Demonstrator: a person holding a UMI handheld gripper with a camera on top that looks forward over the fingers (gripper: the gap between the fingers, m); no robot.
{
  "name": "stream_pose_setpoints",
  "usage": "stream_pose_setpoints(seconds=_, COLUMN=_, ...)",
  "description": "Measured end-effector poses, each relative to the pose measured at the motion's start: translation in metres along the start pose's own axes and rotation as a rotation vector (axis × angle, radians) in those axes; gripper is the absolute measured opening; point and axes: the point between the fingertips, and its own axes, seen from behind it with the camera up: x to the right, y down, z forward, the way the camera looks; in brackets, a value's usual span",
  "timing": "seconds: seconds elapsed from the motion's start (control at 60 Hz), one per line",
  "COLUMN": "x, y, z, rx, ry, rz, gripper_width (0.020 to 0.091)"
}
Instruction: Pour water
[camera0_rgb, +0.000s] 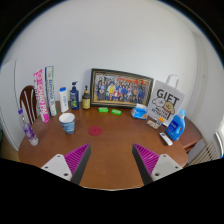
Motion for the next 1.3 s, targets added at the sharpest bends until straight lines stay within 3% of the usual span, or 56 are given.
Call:
stream_pose_setpoints(seconds=0.317, x=-0.095, y=0.026, z=-0.007, rx=0.000, ry=-0.059, rz=-0.054, gripper_width=0.0854)
stream_pose_setpoints(seconds=0.667, x=-0.328, y=0.040, z=-0.016, rx=0.058, ry=-0.270, rz=-0.039, gripper_width=0.0854)
stream_pose_setpoints(seconds=0.833, x=-0.416, y=0.030, z=0.018, rx=0.131, ry=-0.321, rz=-0.038, gripper_width=0.0852)
stream_pose_setpoints(seconds=1.05, x=-0.465, y=0.014, z=0.091, rx=0.201, ry=-0.290, rz=0.011, gripper_width=0.0811)
stream_pose_setpoints(seconds=1.183, x=-0.472, y=0.012, z=0.125, rx=0.241, ry=-0.244, rz=0.029, gripper_width=0.0714)
stream_pose_setpoints(seconds=1.283, x=-0.476, y=0.007, z=0.133, rx=0.274, ry=-0.228, rz=0.037, gripper_width=0.0513)
stream_pose_setpoints(seconds=1.3, x=-0.477, y=0.007, z=0.133, rx=0.281, ry=-0.226, rz=0.037, gripper_width=0.0514)
